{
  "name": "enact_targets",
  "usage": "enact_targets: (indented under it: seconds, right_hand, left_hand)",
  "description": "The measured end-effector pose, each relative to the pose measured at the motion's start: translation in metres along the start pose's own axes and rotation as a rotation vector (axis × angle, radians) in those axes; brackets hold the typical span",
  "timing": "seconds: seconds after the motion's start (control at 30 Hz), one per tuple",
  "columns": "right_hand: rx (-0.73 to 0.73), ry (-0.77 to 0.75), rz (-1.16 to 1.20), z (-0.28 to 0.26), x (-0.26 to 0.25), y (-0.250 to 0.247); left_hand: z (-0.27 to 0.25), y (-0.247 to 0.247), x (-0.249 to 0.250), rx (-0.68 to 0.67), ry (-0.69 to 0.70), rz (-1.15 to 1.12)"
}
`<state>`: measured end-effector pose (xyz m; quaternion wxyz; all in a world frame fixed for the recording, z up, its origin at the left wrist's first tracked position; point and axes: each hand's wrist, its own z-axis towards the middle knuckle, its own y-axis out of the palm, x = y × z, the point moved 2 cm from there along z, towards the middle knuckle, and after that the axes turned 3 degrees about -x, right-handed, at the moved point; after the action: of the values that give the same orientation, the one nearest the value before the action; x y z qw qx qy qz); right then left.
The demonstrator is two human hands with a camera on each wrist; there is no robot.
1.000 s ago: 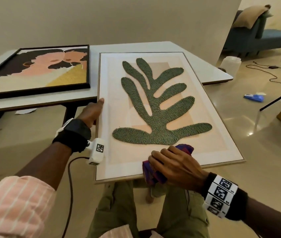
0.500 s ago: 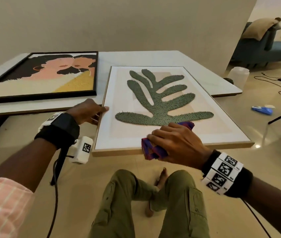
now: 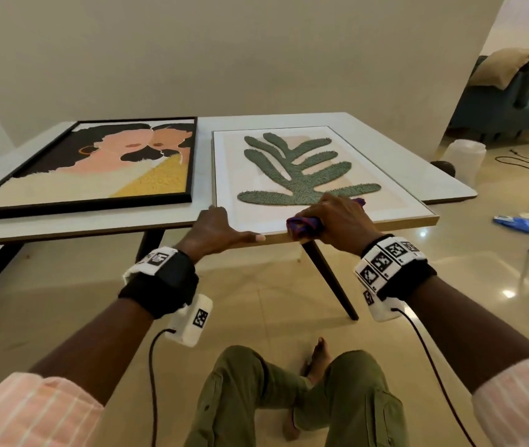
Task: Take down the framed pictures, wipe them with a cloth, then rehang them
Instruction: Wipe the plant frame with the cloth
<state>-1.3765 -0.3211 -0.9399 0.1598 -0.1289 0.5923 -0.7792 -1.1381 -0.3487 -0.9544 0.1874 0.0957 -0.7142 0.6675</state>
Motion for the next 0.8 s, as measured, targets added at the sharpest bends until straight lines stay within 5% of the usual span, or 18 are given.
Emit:
enact_targets:
  seconds: [0.3,0.8]
  right_hand:
    - [-0.053,0.127,-0.047,0.068,0.034,0.020]
    - [-0.133,0.195,0.007,0.124,0.057,0.028]
  left_hand:
    - [0.064,0.004,-0.005,0.092,0.028,-0.111]
    - [0.126,0.001,0.000,0.146,-0.022,0.135]
